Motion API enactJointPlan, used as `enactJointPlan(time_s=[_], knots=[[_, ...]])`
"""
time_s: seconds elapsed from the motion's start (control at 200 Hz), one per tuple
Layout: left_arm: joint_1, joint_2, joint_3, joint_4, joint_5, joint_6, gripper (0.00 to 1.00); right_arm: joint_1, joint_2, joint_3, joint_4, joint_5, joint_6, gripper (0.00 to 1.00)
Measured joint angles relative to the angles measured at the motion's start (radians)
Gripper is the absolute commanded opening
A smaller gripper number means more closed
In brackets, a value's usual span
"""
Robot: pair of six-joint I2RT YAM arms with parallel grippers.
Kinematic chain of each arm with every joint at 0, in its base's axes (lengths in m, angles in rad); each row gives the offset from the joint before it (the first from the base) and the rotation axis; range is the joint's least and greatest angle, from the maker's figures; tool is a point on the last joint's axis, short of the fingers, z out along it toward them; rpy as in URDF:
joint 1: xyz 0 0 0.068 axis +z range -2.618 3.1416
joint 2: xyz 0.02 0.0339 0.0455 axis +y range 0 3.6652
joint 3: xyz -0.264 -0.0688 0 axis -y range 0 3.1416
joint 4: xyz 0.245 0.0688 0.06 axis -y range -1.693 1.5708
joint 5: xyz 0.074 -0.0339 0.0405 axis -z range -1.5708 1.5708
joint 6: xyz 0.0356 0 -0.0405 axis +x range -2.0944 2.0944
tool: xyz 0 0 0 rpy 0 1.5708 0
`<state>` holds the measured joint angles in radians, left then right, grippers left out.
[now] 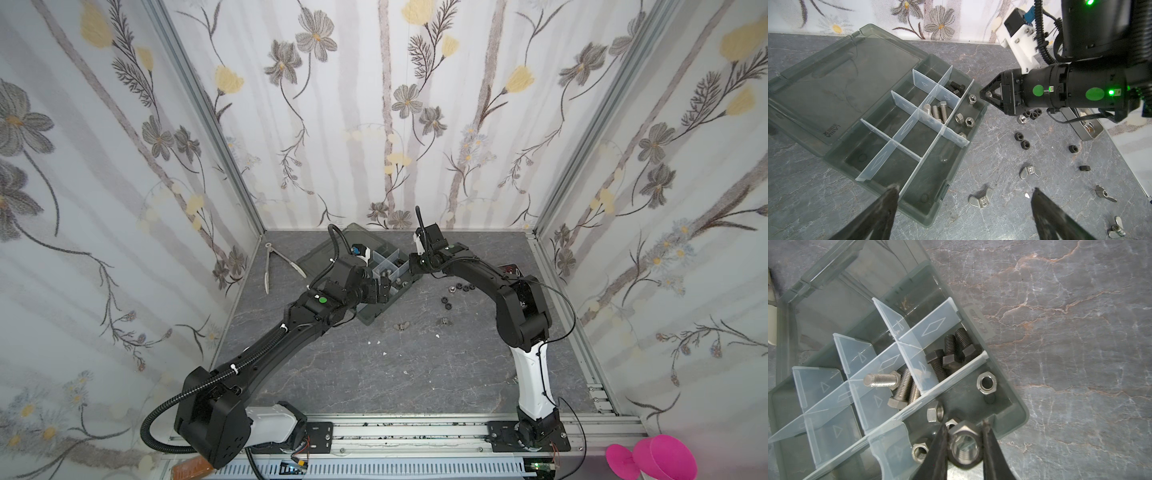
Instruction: Sort the screws and nuts into containers
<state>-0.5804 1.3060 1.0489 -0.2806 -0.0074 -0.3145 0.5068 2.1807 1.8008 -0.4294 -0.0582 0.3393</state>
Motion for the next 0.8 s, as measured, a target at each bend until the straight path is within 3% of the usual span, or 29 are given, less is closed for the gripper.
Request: enactJointPlan(time_s=[0.18,0.455,0.799], knots=[[0.0,0.002,0.0,0.0,0.0,0.0,1.0,-0.002,0.014,0.0,0.001,-0.014,0.008,0.19],[0.0,0.01,0.0,0.0,0.0,0.0,1.0,0.0,0.017,0.0,0.012,-0.018,0.011,0.39],[-0.029,0.055,0.014,-0.007,-0.013,-0.002,0.95,-0.018,-0.035,-0.03,0.019,-0.023,0.011,0.43]])
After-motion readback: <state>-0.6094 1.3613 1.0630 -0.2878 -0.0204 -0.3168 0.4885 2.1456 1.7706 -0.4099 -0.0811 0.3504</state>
